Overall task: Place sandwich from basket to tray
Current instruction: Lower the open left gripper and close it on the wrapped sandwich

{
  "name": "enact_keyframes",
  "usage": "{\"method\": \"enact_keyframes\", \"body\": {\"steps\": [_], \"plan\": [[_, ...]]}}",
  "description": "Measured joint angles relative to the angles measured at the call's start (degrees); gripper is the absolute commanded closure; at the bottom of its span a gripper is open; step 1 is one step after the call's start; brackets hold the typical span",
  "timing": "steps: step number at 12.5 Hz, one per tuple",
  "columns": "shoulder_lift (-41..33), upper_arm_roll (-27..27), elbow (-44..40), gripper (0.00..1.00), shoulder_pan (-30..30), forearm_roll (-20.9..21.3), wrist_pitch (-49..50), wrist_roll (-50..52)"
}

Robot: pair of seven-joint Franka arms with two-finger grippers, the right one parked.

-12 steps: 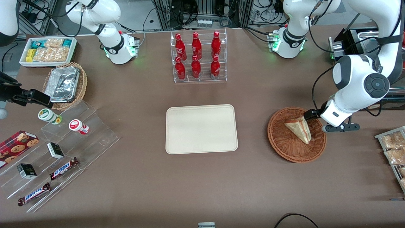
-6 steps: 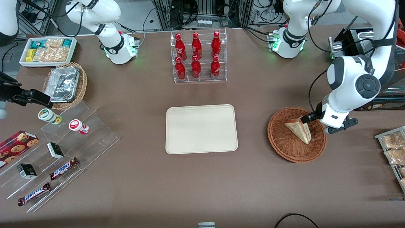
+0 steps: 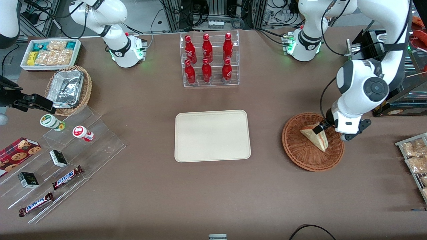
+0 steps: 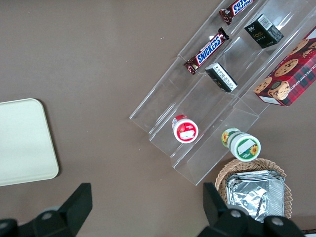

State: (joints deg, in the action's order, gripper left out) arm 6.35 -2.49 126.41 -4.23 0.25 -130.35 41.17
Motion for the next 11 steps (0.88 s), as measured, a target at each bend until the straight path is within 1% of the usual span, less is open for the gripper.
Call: {"method": "enact_keyframes", "body": {"steps": [3, 8, 11], "plan": [[0.00, -0.03, 0.93, 0.00, -0.05, 0.00, -1.30, 0.19], [0.64, 0.19, 6.88, 0.00, 0.15, 0.01, -11.96, 0.25], [2.47, 0.46, 7.73, 0.00, 0.58, 0.01, -14.36, 0.31]]}}
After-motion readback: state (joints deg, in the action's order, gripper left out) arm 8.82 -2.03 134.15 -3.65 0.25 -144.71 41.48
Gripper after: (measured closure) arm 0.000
